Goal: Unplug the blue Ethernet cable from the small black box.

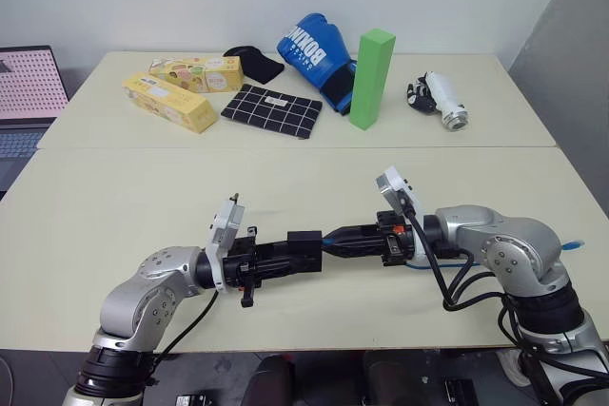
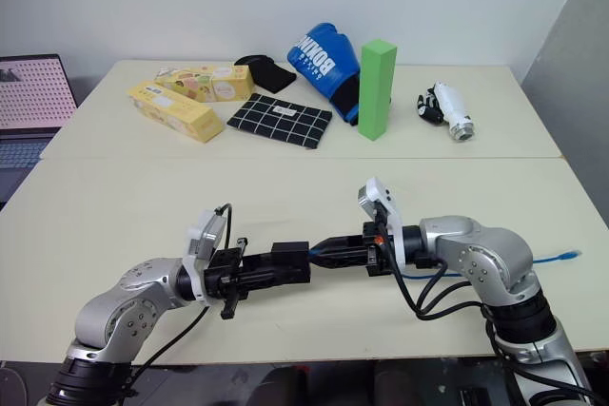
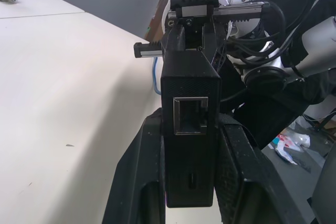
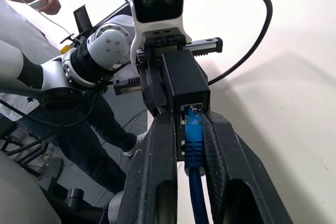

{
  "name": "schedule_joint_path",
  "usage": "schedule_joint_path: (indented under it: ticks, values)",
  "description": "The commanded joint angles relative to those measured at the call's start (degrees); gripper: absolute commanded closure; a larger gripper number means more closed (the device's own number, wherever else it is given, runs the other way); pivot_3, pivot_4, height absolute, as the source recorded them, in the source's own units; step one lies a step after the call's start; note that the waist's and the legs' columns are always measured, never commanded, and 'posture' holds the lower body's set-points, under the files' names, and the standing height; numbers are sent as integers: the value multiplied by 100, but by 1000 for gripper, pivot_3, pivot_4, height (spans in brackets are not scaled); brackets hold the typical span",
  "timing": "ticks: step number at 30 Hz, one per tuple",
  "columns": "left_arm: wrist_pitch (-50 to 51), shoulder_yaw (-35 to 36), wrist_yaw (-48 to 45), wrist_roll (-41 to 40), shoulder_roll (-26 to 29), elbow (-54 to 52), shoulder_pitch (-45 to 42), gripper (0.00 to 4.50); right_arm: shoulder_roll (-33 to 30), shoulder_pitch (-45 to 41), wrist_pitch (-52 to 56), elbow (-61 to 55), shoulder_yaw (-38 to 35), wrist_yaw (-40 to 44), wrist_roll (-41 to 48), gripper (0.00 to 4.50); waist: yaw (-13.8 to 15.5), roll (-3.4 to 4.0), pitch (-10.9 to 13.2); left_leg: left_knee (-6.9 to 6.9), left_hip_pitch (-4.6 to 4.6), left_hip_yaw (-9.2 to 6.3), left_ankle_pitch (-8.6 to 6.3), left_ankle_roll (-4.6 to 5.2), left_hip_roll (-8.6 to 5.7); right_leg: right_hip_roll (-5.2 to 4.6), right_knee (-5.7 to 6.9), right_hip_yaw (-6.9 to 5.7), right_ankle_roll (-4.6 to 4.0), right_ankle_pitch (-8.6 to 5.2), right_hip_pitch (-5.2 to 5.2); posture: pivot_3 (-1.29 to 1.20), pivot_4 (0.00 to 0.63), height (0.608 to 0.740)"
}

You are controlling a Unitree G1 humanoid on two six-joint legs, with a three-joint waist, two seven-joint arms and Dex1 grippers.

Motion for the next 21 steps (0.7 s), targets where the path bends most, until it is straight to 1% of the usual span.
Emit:
schedule_joint_path:
  ticks: [1, 3, 4, 17, 21]
  values:
    - [25, 139, 104, -57, 66, -89, -74, 3701, -66, -134, -40, -54, -4, 176, 103, 4147, 0, 0, 0, 0, 0, 0, 0, 0, 0, 0, 0, 0, 0, 0, 0, 0, 150, 740]
    - [51, 149, 104, -83, 83, -105, -62, 3701, -89, -135, -34, -55, 2, 199, 111, 4237, 0, 0, 0, 0, 0, -1, 0, 0, 0, 0, 0, -1, 0, 0, 1, 0, 150, 740]
    - [54, 161, 90, -91, 96, -103, -47, 3701, -98, -138, -32, -54, 7, 207, 112, 4443, 0, 0, 0, 0, 0, -1, 0, 0, -1, 0, 0, 0, 0, 0, 0, 0, 150, 740]
    - [79, 252, 51, -159, 176, -19, 24, 3701, -170, -184, -89, 35, 49, 199, -23, 4461, 0, 0, 0, 0, 0, -1, 0, 0, 1, 0, 0, 0, 0, 0, 0, 0, 150, 740]
    - [20, 420, 80, -133, 277, -10, 97, 3701, -463, -102, -164, 143, -15, 329, -145, 4461, 0, 0, 0, 0, 0, 0, 0, 0, 1, 0, 0, 0, 0, 0, -1, 0, 150, 740]
